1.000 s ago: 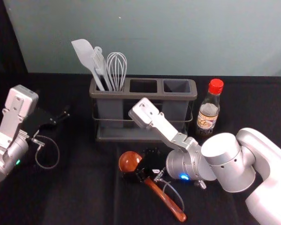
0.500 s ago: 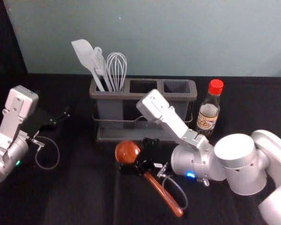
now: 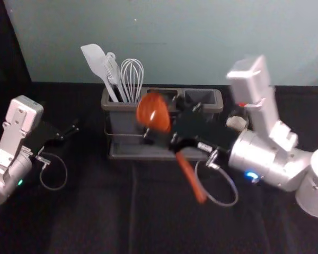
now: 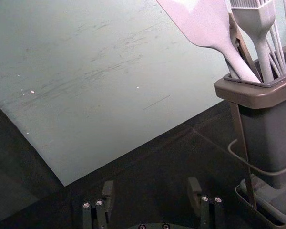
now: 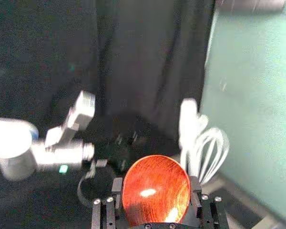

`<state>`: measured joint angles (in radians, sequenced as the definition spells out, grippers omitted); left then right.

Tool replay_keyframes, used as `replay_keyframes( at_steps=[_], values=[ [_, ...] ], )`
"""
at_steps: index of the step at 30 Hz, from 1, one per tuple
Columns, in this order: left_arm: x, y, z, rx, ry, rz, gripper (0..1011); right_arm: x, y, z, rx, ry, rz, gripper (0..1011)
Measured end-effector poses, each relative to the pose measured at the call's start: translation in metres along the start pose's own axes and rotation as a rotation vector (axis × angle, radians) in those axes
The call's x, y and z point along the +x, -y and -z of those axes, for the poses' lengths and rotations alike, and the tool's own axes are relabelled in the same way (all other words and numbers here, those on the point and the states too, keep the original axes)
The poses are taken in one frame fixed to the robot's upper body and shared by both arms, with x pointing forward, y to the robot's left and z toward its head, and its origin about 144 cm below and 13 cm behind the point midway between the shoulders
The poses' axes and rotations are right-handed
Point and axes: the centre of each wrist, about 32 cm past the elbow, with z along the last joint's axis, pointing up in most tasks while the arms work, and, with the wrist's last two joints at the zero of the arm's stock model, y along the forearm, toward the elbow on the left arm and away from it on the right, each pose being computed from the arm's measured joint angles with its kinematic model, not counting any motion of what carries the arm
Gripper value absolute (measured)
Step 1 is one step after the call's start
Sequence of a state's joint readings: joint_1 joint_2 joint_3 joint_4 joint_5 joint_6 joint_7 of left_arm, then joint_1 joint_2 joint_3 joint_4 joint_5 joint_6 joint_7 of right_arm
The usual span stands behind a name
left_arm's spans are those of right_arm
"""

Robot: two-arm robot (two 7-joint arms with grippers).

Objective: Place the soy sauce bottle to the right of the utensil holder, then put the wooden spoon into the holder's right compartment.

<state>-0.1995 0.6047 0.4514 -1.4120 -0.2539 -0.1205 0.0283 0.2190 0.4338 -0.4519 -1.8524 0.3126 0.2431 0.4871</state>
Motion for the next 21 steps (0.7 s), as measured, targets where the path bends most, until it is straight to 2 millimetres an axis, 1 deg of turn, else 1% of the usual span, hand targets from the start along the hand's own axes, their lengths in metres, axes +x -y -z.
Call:
replay_keyframes(
  at_steps=[4,9,15,21],
  values=[
    [0.0,0.0,0.0,0.0,0.0,0.0,1005,0.008,0.013,-0.008,0.124,0.035,0.051,840],
    [0.0,0.0,0.0,0.0,0.0,0.0,1005,0.018,0.018,-0.014,0.242,0.064,0.117,841],
    [0.0,0.0,0.0,0.0,0.0,0.0,1005,0.03,0.014,-0.017,0.31,0.088,0.169,840],
    [0.0,0.0,0.0,0.0,0.0,0.0,1005,0.047,-0.001,-0.014,0.369,0.114,0.26,840]
  ],
)
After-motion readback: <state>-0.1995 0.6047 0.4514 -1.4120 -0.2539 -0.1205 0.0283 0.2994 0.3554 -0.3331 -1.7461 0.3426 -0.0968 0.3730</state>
